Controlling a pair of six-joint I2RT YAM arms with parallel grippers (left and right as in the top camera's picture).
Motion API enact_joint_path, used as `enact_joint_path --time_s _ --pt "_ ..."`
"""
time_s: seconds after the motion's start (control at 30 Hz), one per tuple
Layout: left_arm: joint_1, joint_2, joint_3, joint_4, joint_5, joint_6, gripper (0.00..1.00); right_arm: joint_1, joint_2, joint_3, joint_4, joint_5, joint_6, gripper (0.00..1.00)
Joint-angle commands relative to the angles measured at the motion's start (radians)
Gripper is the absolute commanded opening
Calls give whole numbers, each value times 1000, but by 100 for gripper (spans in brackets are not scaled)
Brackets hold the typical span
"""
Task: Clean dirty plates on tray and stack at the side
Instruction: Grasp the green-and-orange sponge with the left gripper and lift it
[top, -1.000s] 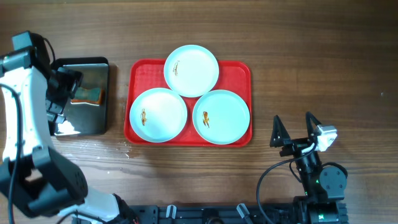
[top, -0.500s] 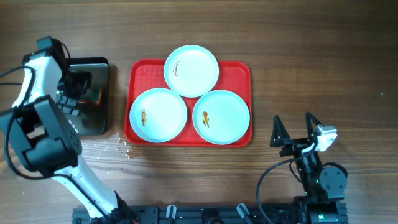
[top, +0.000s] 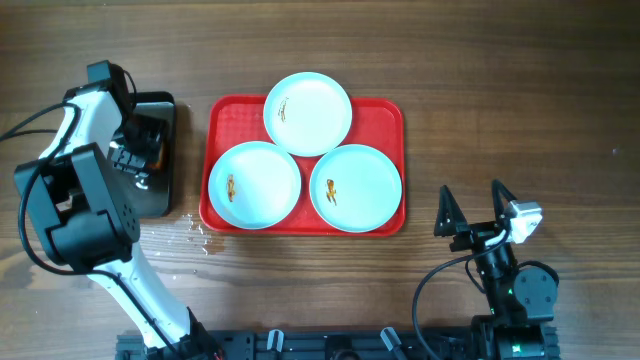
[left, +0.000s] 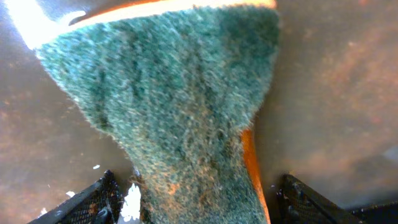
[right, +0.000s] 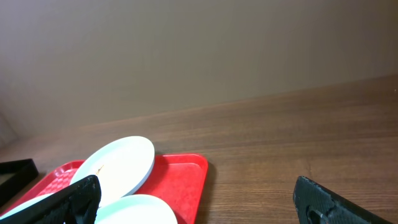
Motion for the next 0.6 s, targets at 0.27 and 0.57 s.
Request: enact_joint_path --time_s 0.27,0.57 --pt "2 15 -90 44 -74 0 4 -5 -4 -1 3 9 -17 100" --pt "46 15 -90 93 -93 -2 100 -5 -4 -1 3 9 -17 100"
